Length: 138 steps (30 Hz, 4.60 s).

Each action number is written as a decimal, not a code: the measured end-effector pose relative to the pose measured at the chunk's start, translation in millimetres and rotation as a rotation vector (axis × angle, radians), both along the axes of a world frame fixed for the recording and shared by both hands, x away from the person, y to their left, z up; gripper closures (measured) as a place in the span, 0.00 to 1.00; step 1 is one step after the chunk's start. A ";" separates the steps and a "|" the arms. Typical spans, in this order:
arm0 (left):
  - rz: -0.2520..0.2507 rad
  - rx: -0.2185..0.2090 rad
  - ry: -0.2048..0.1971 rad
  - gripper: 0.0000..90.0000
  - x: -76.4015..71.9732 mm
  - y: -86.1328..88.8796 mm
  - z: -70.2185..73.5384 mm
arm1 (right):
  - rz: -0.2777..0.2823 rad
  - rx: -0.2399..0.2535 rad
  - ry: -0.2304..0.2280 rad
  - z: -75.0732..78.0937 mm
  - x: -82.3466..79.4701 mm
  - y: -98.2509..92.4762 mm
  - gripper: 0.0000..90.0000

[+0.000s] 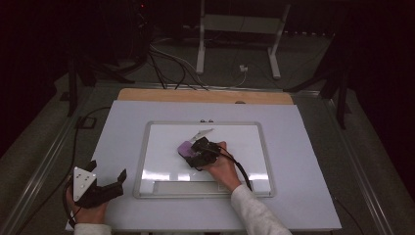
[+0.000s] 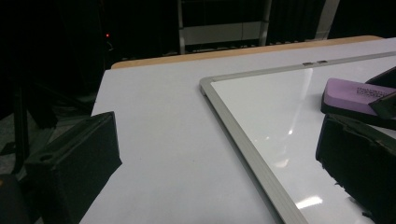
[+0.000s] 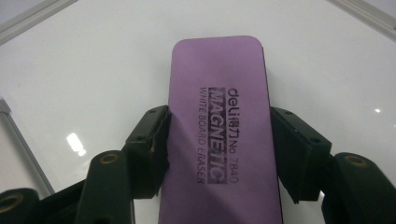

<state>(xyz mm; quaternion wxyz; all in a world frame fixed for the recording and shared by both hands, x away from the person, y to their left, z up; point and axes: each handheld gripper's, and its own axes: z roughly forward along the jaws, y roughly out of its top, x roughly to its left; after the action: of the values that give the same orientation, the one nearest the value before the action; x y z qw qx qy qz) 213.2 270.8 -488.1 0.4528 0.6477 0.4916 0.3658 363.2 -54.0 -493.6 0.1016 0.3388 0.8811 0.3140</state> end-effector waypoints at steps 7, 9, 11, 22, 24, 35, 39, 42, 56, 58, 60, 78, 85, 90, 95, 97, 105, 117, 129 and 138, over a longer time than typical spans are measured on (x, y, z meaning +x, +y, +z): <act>-0.002 -0.001 0.001 0.01 0.8 -0.2 -0.6 | -0.163 0.025 -0.012 -3.1 14.4 -17.0 0.45; -0.003 0.002 0.003 0.01 1.2 -0.4 -0.8 | -0.134 0.018 -0.018 -2.7 9.8 -13.4 0.45; -0.002 0.002 0.003 0.01 1.0 -0.7 -0.6 | -0.064 0.021 -0.002 -1.9 2.5 -6.0 0.45; 0.000 -0.001 0.000 0.01 0.1 0.2 -0.2 | -0.104 -0.001 0.006 -0.5 11.6 -10.6 0.45; -0.001 -0.001 -0.001 0.01 0.1 0.3 0.0 | -0.164 -0.006 0.001 -0.5 18.2 -20.2 0.45; -0.001 -0.002 0.001 0.01 0.9 -0.2 -0.9 | -0.331 -0.015 -0.017 -0.9 30.1 -51.7 0.45; -0.002 -0.002 0.003 0.01 1.2 0.1 -1.1 | -0.346 -0.010 -0.007 -0.7 29.4 -56.5 0.45; -0.004 0.003 0.003 0.01 1.1 -0.2 -0.9 | -0.349 -0.002 0.003 -0.7 29.2 -58.6 0.45; -0.002 0.002 0.004 0.01 0.9 -0.4 -1.0 | -0.239 -0.011 -0.156 10.9 8.8 -50.0 0.31; -0.001 -0.002 0.002 0.01 1.0 -0.4 -1.0 | -0.223 -0.018 -0.159 11.2 5.9 -47.9 0.32; -0.002 -0.002 0.002 0.01 1.0 -0.4 -1.0 | -0.216 -0.028 -0.158 9.4 4.7 -46.7 0.32; -0.003 0.000 0.005 0.01 1.0 -0.3 -1.2 | -0.268 -0.110 -0.172 0.9 15.5 -60.5 0.37; -0.001 0.001 0.005 0.01 1.0 -0.1 -1.3 | -0.303 -0.154 -0.201 -0.7 16.2 -65.7 0.66; -0.002 0.001 0.005 0.01 0.9 0.0 -1.1 | -0.303 -0.127 -0.235 7.5 12.8 -64.1 0.68; -0.002 0.002 0.004 0.01 0.7 0.0 -0.9 | -0.305 -0.074 -0.216 12.7 12.6 -66.6 0.68; -0.001 0.000 0.004 0.01 0.9 -0.2 -1.1 | -0.310 -0.053 -0.207 14.0 13.2 -69.0 0.68; -0.001 0.005 0.007 0.01 1.1 -0.8 -1.3 | -0.335 -0.004 -0.192 20.8 13.8 -77.0 0.69; 0.003 0.009 0.016 0.01 1.6 -0.8 -1.6 | -0.365 0.037 -0.186 27.3 16.1 -88.2 0.70; -0.001 0.011 0.015 0.01 1.9 -1.3 -1.3 | -0.427 0.029 -0.203 33.8 17.8 -102.0 0.70; -0.002 0.008 0.015 0.01 1.9 -1.4 -1.5 | -0.493 0.068 -0.198 40.0 19.7 -116.6 0.70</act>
<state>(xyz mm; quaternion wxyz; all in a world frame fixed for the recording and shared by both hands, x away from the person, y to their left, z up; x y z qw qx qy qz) 215.2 269.4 -489.6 0.4466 0.6528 0.4929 0.3625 382.9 -170.5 -453.5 0.2491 0.5140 0.7467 0.3409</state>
